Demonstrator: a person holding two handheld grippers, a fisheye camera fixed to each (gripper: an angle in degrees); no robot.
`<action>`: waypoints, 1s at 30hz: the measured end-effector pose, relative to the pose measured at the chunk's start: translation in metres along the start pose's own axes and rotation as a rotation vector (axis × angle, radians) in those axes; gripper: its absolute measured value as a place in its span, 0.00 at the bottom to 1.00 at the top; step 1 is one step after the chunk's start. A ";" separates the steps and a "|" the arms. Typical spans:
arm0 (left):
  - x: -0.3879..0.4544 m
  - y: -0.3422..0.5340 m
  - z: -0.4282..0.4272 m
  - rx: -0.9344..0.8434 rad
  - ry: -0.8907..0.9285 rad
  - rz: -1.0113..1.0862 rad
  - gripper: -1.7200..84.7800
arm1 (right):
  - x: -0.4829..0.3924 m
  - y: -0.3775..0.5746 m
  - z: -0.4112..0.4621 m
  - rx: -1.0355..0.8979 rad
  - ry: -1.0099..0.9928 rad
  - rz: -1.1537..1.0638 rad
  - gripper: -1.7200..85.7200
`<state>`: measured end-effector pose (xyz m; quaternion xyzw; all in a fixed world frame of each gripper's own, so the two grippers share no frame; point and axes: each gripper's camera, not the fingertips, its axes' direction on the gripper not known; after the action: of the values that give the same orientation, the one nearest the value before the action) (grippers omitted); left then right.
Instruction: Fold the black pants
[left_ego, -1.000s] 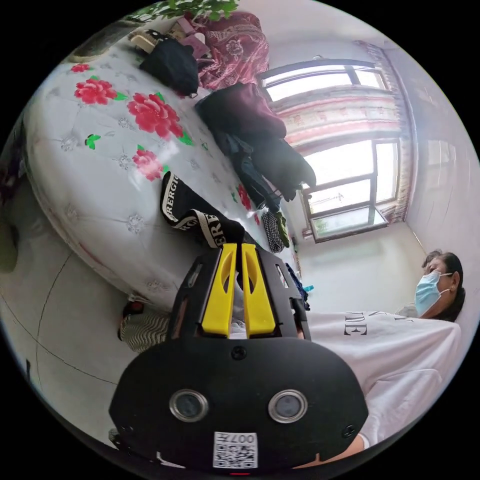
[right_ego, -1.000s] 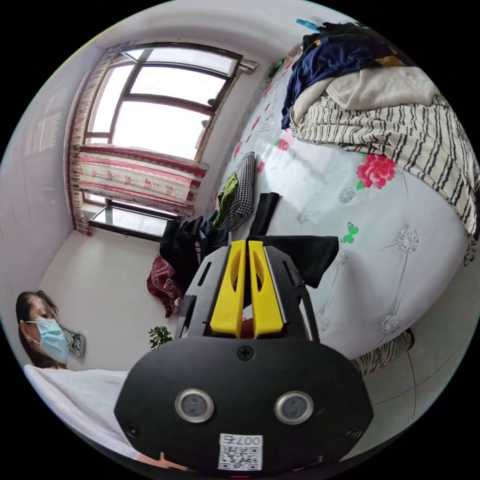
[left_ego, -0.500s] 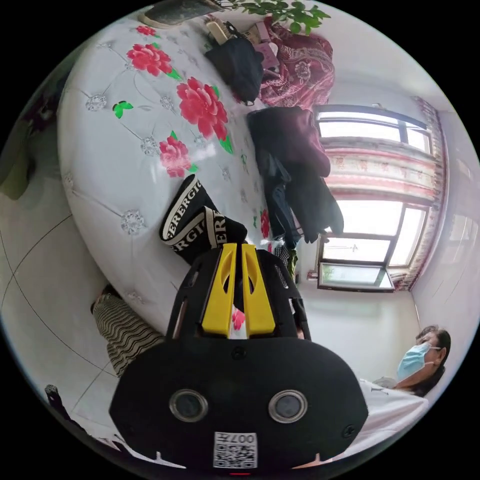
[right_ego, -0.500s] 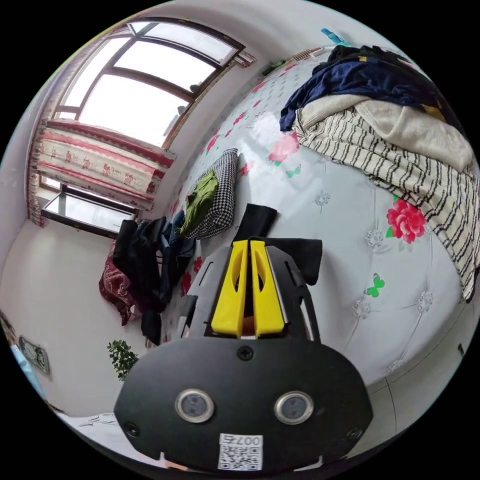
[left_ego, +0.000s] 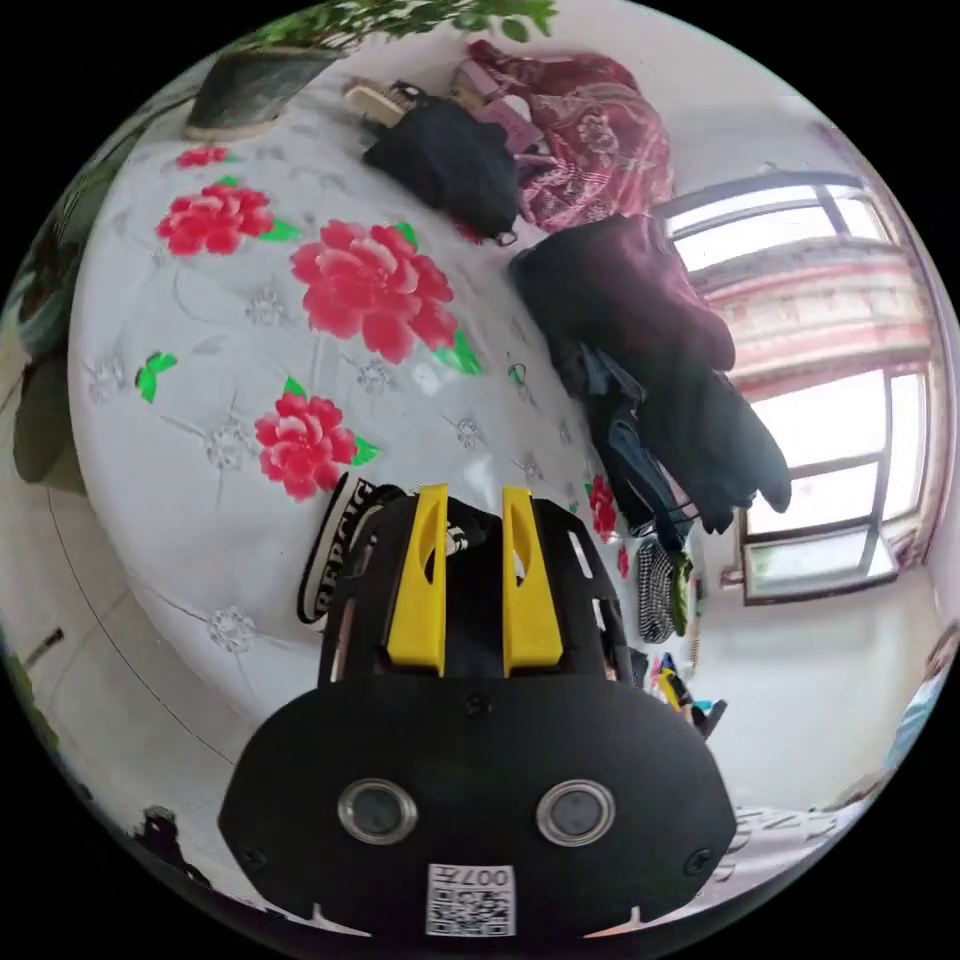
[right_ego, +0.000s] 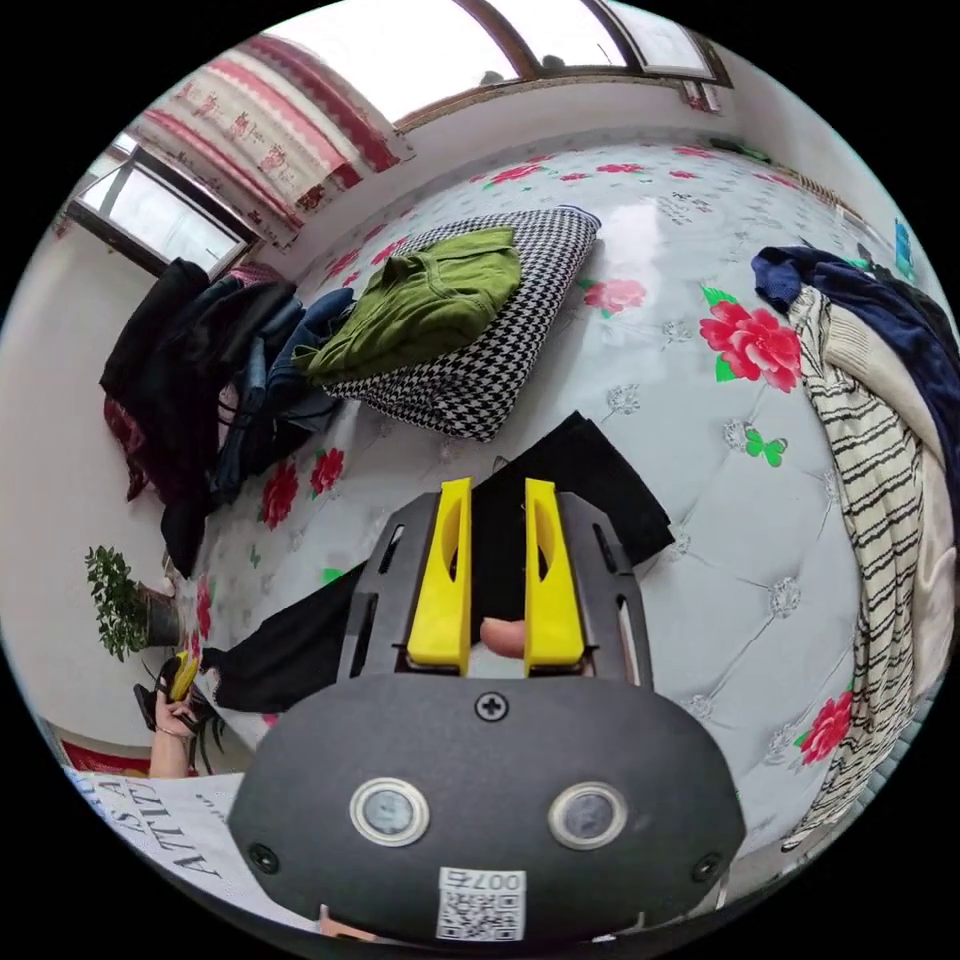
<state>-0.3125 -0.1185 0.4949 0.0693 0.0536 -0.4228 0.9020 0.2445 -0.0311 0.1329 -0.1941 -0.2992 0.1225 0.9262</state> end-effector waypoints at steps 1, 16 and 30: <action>0.015 0.006 -0.008 0.021 -0.054 0.098 0.11 | -0.004 0.017 0.007 -0.015 -0.012 -0.049 0.07; 0.116 0.043 0.052 -0.146 -0.403 0.737 0.18 | -0.354 0.280 0.193 -0.427 -0.338 -1.220 0.09; 0.088 0.010 0.058 -0.152 -0.405 0.385 0.16 | -0.363 0.251 0.280 -0.420 -0.275 -0.875 0.08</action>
<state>-0.2468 -0.1884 0.5387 -0.0752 -0.1102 -0.2439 0.9606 -0.2391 0.1489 0.0495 -0.2147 -0.4898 -0.3155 0.7838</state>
